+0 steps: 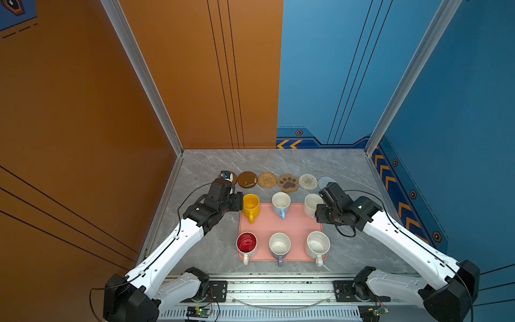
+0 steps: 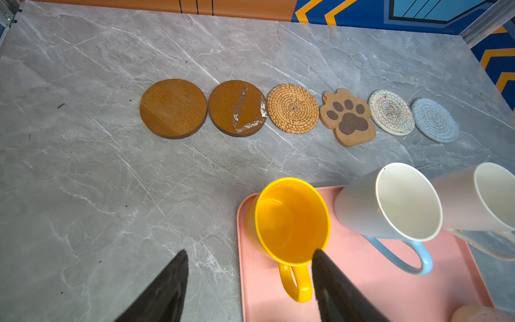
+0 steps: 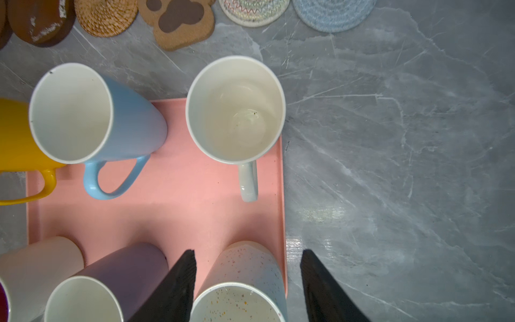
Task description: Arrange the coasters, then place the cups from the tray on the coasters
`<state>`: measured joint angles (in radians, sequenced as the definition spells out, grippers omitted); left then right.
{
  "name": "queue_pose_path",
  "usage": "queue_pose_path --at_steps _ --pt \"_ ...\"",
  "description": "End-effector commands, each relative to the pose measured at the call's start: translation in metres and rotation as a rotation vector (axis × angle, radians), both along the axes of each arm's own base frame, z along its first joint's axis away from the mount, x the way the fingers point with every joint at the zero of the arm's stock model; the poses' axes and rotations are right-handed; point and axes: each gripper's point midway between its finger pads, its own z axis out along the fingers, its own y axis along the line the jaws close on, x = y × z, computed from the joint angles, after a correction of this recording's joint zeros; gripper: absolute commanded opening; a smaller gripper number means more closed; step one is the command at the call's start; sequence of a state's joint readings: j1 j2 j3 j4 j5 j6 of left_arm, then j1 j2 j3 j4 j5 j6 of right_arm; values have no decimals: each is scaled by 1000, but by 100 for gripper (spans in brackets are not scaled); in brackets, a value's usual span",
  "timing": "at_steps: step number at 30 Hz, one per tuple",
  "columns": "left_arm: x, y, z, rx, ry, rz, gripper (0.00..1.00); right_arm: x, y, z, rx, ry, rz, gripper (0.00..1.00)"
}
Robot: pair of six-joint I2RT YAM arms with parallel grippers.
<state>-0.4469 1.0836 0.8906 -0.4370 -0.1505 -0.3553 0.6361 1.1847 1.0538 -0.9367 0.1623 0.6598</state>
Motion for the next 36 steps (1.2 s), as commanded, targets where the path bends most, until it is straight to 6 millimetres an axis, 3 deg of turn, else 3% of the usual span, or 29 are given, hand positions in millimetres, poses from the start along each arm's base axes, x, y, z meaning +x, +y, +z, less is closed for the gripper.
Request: queue_pose_path --at_steps 1,12,24,36 --pt "3 1 -3 28 0 -3 71 0 -2 2 -31 10 -25 60" --pt "10 -3 -5 18 8 -9 71 9 10 -11 -44 49 -17 67" --pt "8 -3 -7 11 13 -7 71 7 3 -28 -70 76 -42 68" --pt "7 -3 -10 4 17 -7 71 20 -1 -43 -63 82 -79 61"
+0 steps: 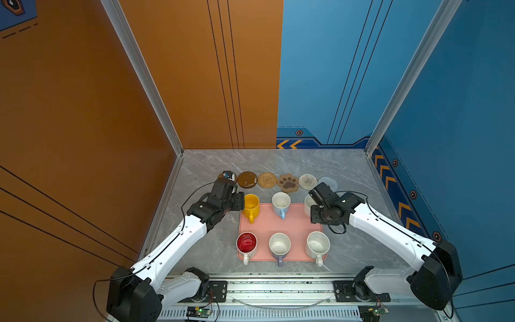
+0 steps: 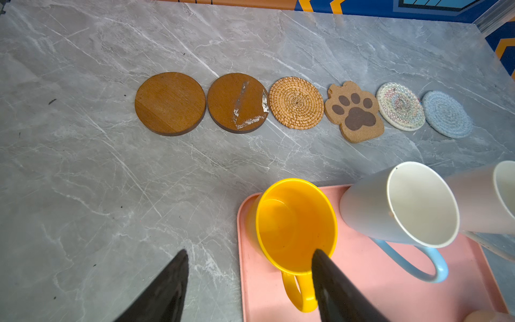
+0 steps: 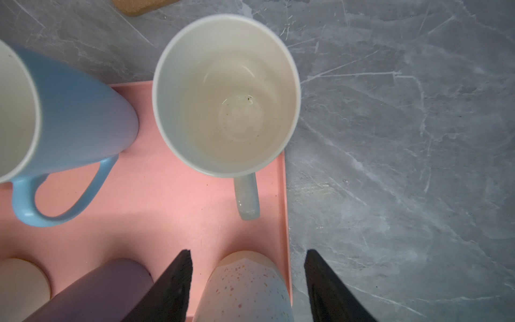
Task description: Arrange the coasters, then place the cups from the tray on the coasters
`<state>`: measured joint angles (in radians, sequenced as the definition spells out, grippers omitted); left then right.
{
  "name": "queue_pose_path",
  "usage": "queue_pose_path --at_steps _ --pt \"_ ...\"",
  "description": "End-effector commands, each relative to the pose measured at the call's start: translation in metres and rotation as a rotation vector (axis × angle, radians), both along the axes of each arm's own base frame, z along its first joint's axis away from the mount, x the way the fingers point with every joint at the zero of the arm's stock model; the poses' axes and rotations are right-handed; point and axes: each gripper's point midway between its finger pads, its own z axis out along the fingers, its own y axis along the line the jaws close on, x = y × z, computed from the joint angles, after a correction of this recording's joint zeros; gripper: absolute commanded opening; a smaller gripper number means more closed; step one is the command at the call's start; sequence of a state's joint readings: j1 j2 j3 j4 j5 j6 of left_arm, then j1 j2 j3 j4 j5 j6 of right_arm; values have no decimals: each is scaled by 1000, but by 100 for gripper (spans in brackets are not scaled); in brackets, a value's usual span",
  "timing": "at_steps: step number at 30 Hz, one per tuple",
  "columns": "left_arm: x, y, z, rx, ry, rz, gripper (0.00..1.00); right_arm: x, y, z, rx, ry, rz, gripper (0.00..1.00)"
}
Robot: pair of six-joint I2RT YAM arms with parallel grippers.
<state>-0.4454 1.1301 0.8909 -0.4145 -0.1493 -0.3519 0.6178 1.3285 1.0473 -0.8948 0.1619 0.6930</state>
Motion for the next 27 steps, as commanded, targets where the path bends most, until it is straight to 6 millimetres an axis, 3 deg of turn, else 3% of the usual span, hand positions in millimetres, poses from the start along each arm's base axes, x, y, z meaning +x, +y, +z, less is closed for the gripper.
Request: queue_pose_path --at_steps 1,27 --pt "0 -1 1 -10 -6 -7 71 8 -4 -10 -16 -4 -30 60" --pt "2 1 7 -32 -15 -3 70 30 -4 -37 -9 34 -34 44"
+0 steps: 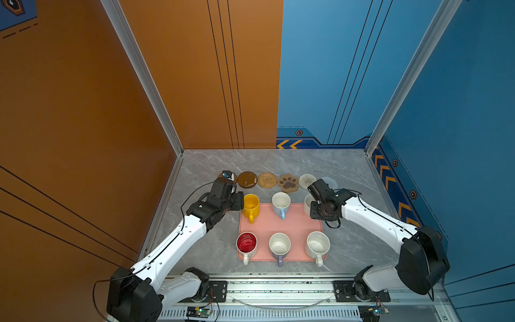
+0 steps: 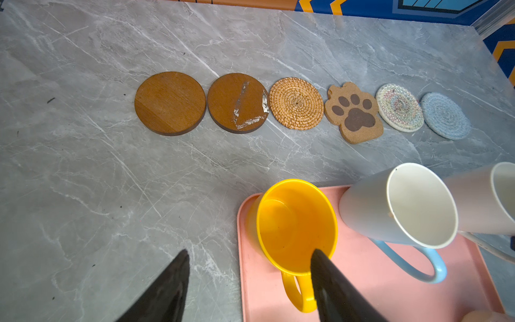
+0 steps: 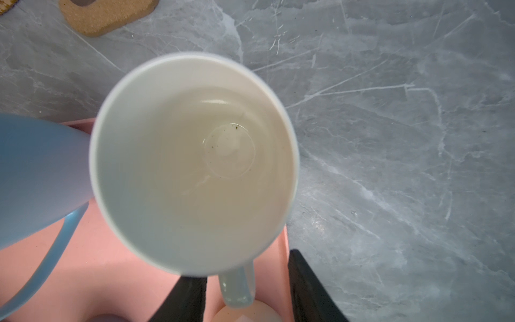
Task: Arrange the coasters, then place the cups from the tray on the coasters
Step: 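Lower the open right gripper onto the white mug and close it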
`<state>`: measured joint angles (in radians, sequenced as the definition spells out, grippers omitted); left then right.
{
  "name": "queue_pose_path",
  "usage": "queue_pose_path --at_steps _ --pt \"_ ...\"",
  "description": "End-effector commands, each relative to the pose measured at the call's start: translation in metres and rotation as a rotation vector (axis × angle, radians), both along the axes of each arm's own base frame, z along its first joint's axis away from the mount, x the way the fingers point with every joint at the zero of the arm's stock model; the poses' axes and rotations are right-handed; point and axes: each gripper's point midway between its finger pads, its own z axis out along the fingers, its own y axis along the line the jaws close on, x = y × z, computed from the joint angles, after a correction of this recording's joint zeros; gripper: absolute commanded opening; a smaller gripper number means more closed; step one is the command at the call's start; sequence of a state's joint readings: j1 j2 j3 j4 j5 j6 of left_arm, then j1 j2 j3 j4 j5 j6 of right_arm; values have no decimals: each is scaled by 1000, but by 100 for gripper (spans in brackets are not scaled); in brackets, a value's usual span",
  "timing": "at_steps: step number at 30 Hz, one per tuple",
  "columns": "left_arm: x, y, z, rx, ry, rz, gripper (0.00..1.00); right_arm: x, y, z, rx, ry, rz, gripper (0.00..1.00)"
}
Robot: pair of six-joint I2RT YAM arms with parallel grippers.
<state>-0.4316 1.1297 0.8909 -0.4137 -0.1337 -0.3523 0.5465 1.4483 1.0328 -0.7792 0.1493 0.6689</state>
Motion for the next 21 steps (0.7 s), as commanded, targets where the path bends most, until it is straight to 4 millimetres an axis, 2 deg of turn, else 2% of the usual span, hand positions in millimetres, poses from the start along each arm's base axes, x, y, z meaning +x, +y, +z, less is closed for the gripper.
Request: queue_pose_path --at_steps 1,21 --pt "1 0 7 -20 -18 -4 70 3 1 -8 -1 15 14 43" --pt "0 2 5 -15 -17 5 69 6 5 -21 -2 24 35 33"
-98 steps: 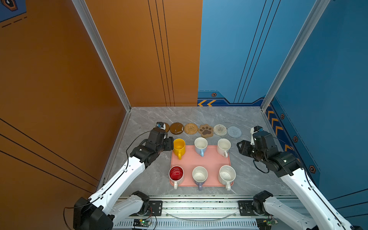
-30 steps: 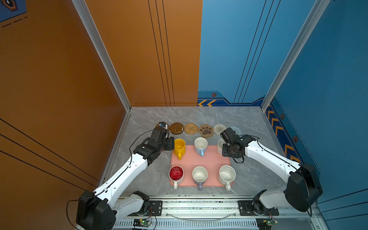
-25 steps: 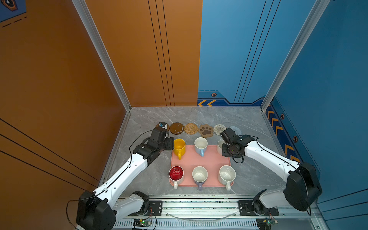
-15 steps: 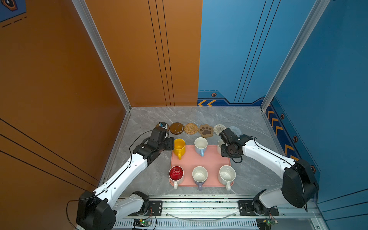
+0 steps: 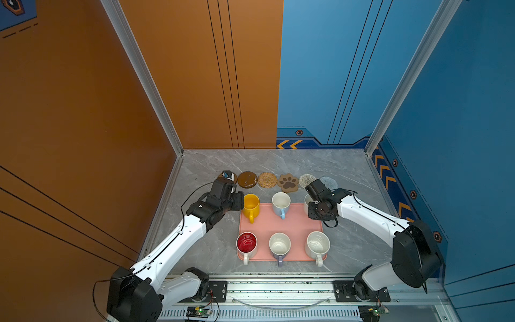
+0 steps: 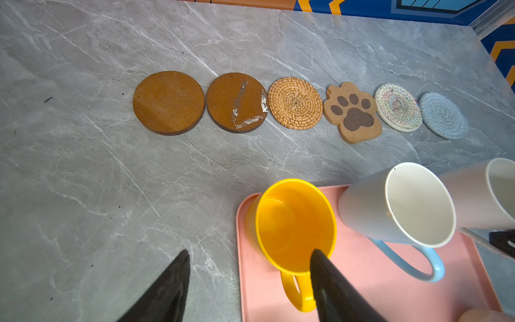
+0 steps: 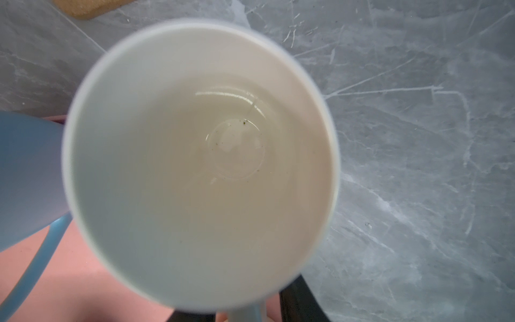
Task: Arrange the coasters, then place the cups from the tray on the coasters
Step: 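Lower the open right gripper onto the white mug and close it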
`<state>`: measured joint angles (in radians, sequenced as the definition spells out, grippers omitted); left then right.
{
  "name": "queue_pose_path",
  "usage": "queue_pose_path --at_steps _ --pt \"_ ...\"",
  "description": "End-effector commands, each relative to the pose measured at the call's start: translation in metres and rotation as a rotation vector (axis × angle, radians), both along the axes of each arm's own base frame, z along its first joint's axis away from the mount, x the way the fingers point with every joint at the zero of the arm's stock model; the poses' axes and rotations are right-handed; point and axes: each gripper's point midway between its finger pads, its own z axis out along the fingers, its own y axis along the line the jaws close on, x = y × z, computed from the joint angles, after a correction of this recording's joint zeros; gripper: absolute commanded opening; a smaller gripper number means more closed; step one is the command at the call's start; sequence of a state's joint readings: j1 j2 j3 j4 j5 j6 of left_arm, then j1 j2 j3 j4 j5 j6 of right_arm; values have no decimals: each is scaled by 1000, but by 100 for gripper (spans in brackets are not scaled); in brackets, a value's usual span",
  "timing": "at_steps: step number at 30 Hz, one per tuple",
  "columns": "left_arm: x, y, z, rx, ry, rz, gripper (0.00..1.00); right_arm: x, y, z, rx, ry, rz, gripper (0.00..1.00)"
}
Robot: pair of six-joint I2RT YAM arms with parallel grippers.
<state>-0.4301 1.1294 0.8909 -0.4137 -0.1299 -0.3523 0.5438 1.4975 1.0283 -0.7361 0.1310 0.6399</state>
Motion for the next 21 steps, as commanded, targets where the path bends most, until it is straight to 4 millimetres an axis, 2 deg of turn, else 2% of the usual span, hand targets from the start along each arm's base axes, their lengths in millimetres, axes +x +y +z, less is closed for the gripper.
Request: queue_pose_path --at_steps 1,21 --pt "-1 3 5 -12 -17 5 69 0 0 -9 0 4 3 32" --pt "-2 4 7 -16 -21 9 69 -1 2 -21 3 -2 4 27"
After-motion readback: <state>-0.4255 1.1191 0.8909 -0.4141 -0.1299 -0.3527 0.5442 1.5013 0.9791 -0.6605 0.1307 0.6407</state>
